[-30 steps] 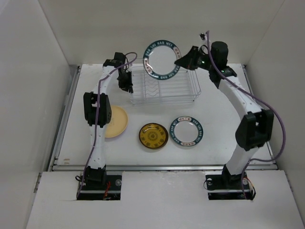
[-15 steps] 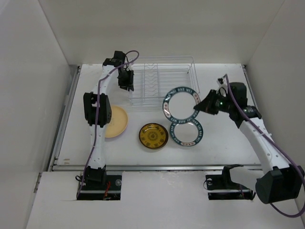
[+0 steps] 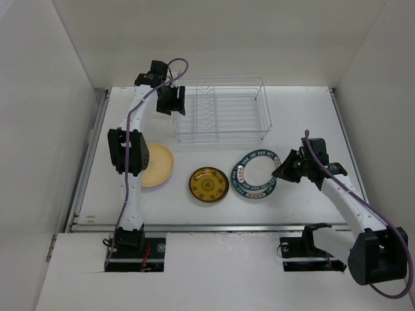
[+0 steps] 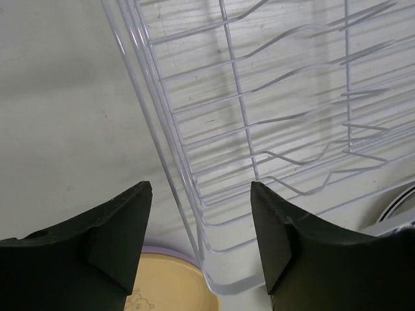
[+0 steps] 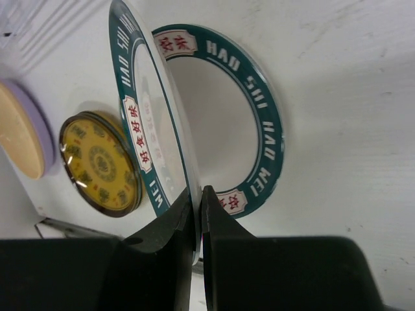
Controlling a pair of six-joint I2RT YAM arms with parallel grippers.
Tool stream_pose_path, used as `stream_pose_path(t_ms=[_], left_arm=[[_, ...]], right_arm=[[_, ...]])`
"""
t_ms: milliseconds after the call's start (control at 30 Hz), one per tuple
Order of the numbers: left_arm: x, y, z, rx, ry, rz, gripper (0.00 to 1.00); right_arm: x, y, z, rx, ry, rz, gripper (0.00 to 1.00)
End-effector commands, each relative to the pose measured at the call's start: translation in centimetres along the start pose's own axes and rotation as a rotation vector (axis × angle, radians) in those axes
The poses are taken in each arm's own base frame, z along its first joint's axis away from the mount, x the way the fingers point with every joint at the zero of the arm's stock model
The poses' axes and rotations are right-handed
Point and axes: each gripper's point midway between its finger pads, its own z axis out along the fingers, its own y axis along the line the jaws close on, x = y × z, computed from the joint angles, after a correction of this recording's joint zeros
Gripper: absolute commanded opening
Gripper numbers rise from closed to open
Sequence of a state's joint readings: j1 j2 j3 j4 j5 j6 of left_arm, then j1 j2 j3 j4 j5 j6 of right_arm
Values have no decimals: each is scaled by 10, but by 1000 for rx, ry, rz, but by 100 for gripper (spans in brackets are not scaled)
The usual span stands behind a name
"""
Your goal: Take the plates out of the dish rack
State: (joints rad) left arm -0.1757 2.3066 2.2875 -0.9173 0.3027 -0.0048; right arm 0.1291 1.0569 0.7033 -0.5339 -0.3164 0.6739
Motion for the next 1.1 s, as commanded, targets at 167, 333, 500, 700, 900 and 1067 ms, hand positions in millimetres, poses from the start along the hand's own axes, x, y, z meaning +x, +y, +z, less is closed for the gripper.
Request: stream_pose_path(t_ms=[167, 333, 500, 700, 900, 1067], left_arm=[[-21, -18, -101, -50, -151, 73, 61], [-9, -19, -146, -61, -179, 84, 63], [8, -17, -176, -111, -178, 124, 63], [22, -18, -207, -127, -194, 140, 64], [41, -12, -226, -152, -203, 124, 67], [56, -2, -239, -204, -198, 141, 68]], right_arm=[[-11, -13, 11, 23, -92, 27, 10], [-2, -31, 19, 90, -62, 46, 40], [-2, -43, 19, 149, -69, 54, 60], [-6, -50, 23, 180, -84, 31, 64], [2, -52, 29, 173, -42, 30, 65], [-7, -52, 28, 181, -88, 32, 65]])
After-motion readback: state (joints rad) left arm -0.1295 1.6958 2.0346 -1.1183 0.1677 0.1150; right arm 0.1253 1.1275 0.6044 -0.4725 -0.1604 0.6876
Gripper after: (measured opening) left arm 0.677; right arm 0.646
